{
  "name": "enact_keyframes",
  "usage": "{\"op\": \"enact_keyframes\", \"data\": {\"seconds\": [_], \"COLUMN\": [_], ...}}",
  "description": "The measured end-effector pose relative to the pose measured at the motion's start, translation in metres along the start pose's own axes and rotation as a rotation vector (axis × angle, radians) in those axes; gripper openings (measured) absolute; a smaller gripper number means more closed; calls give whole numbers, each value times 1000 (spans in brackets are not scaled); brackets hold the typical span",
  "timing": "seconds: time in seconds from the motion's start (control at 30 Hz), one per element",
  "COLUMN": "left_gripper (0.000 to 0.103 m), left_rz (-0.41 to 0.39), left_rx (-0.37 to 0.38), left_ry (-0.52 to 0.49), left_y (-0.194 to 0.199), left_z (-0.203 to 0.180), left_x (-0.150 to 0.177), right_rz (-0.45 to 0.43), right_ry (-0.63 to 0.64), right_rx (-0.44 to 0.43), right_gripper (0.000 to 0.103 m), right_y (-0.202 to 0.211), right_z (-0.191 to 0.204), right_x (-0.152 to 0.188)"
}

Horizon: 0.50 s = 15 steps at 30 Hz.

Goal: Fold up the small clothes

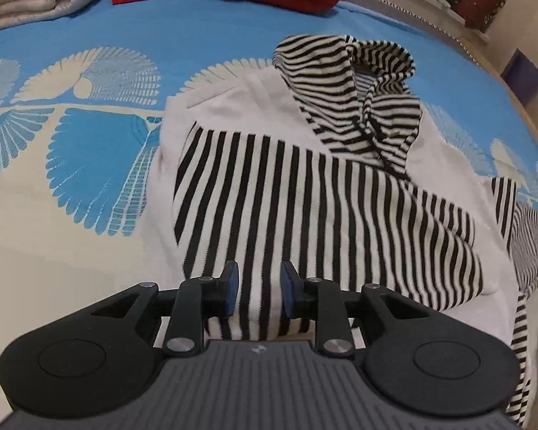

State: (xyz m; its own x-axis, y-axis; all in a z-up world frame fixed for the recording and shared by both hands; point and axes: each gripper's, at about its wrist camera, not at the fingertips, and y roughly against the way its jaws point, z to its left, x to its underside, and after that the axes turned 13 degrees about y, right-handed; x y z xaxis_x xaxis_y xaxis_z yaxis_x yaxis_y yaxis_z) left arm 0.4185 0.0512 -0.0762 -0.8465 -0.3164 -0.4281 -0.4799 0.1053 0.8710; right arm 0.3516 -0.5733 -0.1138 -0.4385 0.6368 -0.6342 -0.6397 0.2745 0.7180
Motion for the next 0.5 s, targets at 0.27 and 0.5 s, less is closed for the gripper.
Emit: {"op": "enact_keyframes", "data": {"seconds": [0.27, 0.5], "left_gripper": [28, 28], "left_rz": [-3, -17], "left_rx": [12, 27], "left_ry": [11, 18], "left_y": [0, 3], "left_z": [-2, -1], "left_x": [1, -2], "right_rz": [17, -40], "right_ry": [-181, -214], "right_rx": [4, -38], "right_gripper": [51, 49], "right_y": [-50, -61], "right_z": [-67, -67], "right_x": [-10, -11]}}
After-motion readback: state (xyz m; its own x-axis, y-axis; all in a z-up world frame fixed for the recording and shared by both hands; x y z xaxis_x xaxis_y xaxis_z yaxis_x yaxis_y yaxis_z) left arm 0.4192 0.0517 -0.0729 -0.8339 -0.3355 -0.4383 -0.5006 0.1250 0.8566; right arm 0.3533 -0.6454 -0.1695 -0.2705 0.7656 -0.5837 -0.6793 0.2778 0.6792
